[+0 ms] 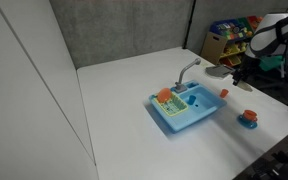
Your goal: Put the bottle on the sink
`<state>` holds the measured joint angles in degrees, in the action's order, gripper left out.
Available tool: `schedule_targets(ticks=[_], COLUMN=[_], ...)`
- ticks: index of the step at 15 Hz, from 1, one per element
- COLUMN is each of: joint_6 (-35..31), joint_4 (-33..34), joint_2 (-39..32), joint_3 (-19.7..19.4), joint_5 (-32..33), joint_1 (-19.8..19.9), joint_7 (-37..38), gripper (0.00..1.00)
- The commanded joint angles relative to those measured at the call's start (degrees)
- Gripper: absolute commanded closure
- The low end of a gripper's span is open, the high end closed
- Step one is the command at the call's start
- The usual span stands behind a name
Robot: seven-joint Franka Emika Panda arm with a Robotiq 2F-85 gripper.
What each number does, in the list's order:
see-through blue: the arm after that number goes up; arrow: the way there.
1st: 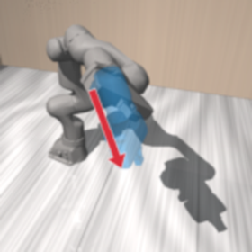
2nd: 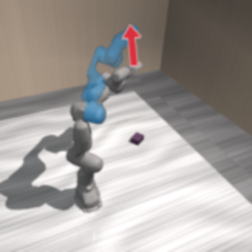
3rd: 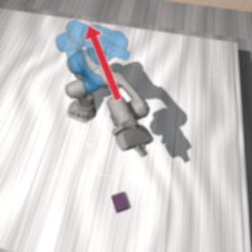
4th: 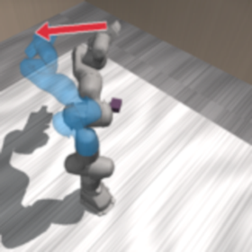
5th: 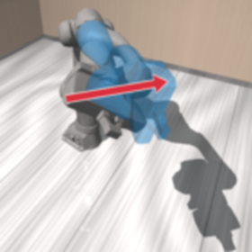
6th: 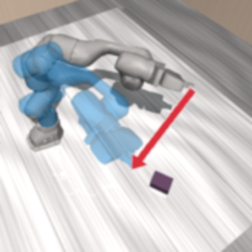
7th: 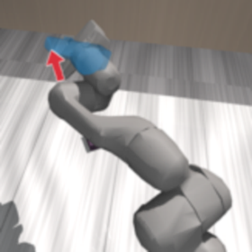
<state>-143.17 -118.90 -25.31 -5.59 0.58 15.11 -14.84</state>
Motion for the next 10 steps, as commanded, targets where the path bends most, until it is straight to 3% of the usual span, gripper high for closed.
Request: schedule_targets(ticks=[1, 10], joint_6=[1.1, 1.6], joint_4=[-0.5, -0.8], joint_2=[2.8, 6.5], joint_3=[-0.4, 2.2], joint_5=[1.4, 1.4], joint_1=[-2.5, -8.3], joint_7=[1.7, 1.3], gripper=[0.56, 0.56])
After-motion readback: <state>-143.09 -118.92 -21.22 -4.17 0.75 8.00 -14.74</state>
